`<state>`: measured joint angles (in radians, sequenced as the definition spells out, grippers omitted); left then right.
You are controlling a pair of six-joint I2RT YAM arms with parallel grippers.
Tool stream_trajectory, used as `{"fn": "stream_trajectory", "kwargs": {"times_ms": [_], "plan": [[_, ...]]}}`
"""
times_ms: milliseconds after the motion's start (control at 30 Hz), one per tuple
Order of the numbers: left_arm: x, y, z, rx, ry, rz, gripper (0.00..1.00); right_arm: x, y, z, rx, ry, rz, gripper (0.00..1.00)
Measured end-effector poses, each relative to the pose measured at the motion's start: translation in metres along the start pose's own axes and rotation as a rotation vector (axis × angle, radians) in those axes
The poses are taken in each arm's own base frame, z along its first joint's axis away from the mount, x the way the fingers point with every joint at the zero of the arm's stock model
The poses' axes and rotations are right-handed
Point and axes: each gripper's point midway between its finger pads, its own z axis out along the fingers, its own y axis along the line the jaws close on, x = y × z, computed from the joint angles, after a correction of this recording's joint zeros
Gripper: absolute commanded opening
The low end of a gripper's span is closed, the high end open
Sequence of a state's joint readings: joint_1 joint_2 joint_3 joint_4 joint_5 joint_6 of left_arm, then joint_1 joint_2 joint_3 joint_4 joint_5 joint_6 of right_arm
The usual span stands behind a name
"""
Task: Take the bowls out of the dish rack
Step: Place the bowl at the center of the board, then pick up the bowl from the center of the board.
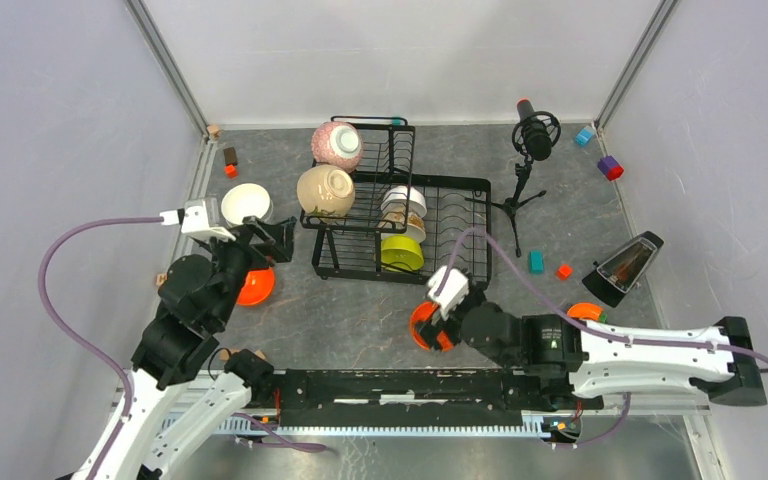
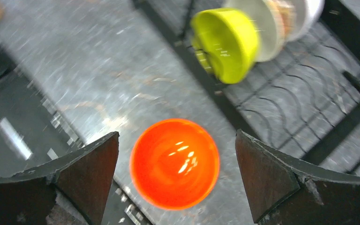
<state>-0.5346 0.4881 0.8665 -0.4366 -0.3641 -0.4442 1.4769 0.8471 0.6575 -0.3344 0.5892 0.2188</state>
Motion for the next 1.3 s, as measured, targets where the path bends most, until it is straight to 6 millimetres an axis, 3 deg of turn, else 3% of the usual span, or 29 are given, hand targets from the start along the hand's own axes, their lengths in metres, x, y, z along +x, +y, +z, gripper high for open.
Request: {"fn": "stream_trajectory", "kwargs": {"times_ms": [167, 267, 333, 567, 633, 900, 1167, 1300], "plan": [[0.027, -0.003, -0.009, 0.021, 0.153, -0.001, 1.00, -0.005, -0.067, 0.012, 0.201, -0.015, 0.200, 0.91], [0.057, -0.003, -0.009, 0.005, 0.297, -0.018, 1.00, 0.011, -0.095, 0.014, 0.270, -0.004, 0.295, 0.86], [0.077, -0.001, -0.014, -0.007, 0.383, -0.042, 1.00, 0.029, -0.099, 0.015, 0.273, 0.019, 0.330, 0.83], [0.141, 0.014, -0.043, -0.044, 0.575, -0.148, 1.00, 0.121, -0.086, 0.018, 0.224, 0.188, 0.400, 0.77], [0.151, 0.018, -0.048, -0.059, 0.601, -0.165, 1.00, 0.133, -0.083, 0.018, 0.210, 0.217, 0.417, 0.75], [0.175, 0.025, -0.050, -0.111, 0.662, -0.156, 1.00, 0.133, -0.071, 0.027, 0.134, 0.229, 0.460, 0.66], [0.178, 0.040, -0.038, -0.208, 0.645, -0.102, 1.00, 0.140, -0.058, 0.033, 0.081, 0.276, 0.494, 0.58], [0.167, 0.039, -0.033, -0.212, 0.604, -0.095, 1.00, 0.142, -0.052, 0.034, 0.053, 0.293, 0.501, 0.51]]}}
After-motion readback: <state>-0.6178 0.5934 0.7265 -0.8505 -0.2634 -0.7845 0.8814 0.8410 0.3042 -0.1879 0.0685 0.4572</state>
